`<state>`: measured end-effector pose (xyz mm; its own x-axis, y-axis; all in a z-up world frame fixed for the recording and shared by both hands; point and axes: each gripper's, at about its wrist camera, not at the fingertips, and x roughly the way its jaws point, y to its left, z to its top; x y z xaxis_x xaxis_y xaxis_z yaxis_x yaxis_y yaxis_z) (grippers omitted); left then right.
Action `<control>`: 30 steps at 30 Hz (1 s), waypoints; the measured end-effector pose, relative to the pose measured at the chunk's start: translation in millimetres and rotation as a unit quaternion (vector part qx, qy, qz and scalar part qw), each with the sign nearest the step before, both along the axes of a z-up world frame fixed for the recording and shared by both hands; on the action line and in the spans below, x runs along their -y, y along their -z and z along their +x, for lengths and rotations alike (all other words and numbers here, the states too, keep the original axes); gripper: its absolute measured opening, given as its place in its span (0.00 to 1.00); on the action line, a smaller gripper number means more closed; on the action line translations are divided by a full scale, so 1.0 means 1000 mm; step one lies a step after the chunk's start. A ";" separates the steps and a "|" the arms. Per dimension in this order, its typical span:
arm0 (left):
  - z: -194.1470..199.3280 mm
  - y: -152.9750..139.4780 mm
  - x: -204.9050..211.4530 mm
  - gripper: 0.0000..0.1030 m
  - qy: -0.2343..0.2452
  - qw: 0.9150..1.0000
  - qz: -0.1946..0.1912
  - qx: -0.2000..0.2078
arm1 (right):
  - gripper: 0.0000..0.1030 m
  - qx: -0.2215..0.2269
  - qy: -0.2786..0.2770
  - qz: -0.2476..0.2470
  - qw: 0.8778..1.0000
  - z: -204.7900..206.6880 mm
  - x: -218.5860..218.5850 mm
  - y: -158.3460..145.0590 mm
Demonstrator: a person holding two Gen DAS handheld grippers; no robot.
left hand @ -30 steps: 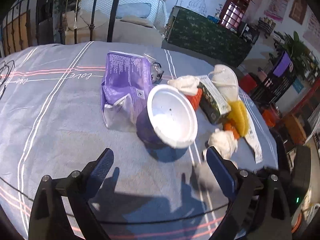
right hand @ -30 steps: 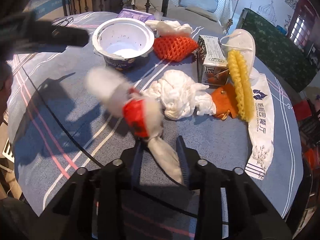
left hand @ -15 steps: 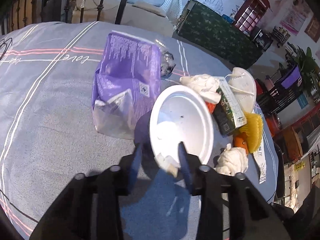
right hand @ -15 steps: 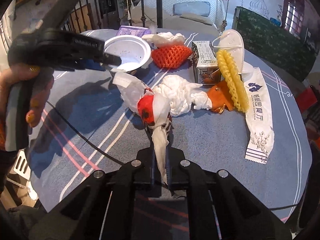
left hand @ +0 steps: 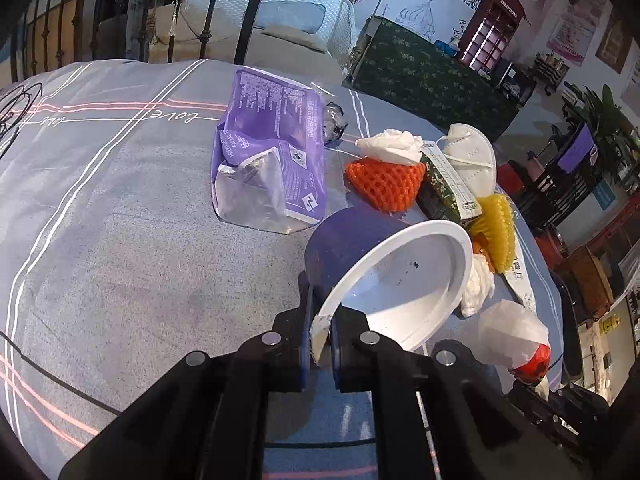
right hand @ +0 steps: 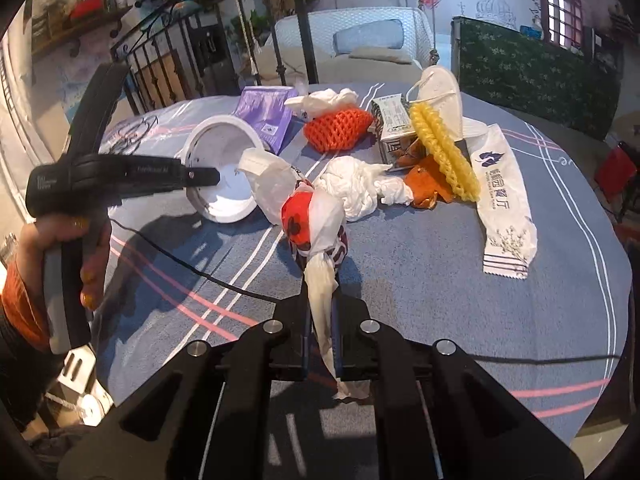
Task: Collect trash
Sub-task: 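Carry the bag and cup to the brown wastebasket and release both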
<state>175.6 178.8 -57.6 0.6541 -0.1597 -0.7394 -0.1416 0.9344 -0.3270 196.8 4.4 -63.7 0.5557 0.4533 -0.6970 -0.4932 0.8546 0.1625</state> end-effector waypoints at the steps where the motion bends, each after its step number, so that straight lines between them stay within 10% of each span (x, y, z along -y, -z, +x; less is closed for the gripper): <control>1: -0.001 -0.003 0.002 0.08 -0.001 1.000 -0.003 0.006 | 0.08 0.002 0.005 0.009 1.000 -0.002 0.004 -0.002; 13: -0.009 -0.040 0.118 0.08 0.133 0.988 -0.015 0.075 | 0.08 0.068 0.180 0.026 0.981 -0.009 0.130 -0.031; 23: 0.004 -0.037 0.258 0.08 0.295 0.951 0.000 0.088 | 0.08 0.022 0.386 -0.021 0.922 0.028 0.303 0.001; 30: 0.012 -0.024 0.319 0.08 0.336 0.939 0.021 0.076 | 0.08 -0.026 0.422 -0.014 0.906 0.053 0.352 0.038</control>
